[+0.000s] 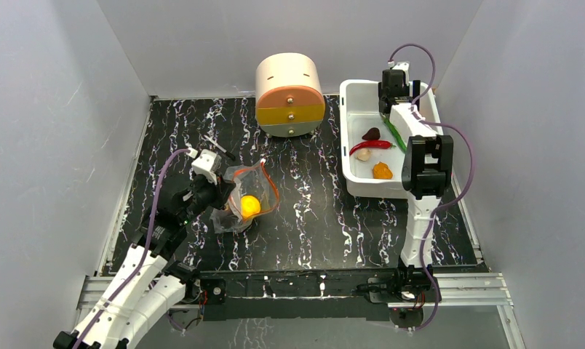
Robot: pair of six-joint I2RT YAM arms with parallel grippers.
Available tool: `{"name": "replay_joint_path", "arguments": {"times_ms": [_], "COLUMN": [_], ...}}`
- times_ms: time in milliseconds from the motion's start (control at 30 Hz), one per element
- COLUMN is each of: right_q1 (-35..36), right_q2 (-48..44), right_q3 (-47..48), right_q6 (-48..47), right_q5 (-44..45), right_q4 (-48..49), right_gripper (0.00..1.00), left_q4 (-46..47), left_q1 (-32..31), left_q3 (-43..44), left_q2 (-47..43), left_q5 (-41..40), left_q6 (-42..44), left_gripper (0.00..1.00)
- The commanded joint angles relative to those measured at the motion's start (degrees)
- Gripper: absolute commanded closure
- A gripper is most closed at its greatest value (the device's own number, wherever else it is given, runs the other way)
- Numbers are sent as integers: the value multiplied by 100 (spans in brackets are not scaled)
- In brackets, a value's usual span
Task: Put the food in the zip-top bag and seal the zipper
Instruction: Pick up the fake fruit from the bin.
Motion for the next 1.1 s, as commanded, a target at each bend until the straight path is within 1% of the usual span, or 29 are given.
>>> {"name": "replay_joint_path", "arguments": {"times_ms": [0,200,367,433,567,833,1067], "right_q1": [-86,-87,-276,-288,-335,-436,-469], "right_q2": [291,399,743,848,902,1000,1035], "right_q3": [547,463,865,995,949,1001,1038], "right_q6": [-99,-3,-33,-71,-228,-118,10], "right_q5": [-108,-93,-51,77,342,-28,-137], "right_q4": [79,215,36,-72,82,69,-3], "right_gripper": [21,18,17,17,17,17,18], "left_q4": [122,94,116,120,133,126,131], "left_q1": [-29,-29,-29,-27,-29,-29,-29], "left_q3": [-12,-1,-34,-34,-50,-49,-48], "left_q2": [-116,-131,-179,-179,-195,-184,-218], "left_q5": [-77,-154,-126,-129,-131,-141,-154], "left_q6": [120,150,141,149,150,171,173], "left_gripper": [100,100,100,100,100,100,100]}}
